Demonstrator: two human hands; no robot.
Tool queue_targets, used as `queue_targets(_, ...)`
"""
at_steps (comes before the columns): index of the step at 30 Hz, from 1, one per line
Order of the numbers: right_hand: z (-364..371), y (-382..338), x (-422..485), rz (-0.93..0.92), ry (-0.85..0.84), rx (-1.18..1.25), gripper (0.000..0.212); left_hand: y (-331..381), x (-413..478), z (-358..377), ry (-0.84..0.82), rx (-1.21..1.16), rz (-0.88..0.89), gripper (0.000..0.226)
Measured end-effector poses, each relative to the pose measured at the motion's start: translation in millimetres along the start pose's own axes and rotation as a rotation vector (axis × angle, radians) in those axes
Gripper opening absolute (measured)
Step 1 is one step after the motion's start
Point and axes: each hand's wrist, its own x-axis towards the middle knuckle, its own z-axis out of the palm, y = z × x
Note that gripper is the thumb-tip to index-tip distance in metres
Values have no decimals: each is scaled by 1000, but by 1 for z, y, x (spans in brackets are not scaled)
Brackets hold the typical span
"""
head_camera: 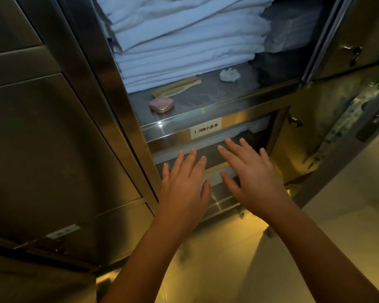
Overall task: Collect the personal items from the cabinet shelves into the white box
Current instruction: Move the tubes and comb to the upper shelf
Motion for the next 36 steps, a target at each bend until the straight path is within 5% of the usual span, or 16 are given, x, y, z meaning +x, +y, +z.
queue_targets(16, 33, 68, 128, -46, -20, 23, 53, -37, 133, 43, 17, -7, -12, 51)
queue_targets(25, 31, 140, 255, -225, -77, 10, 55, -44, 250, 67, 111, 59, -206, 53)
queue_targets(36, 64, 138, 329, -452, -147, 116, 53, -69, 272, 64, 168, 125, -453, 51)
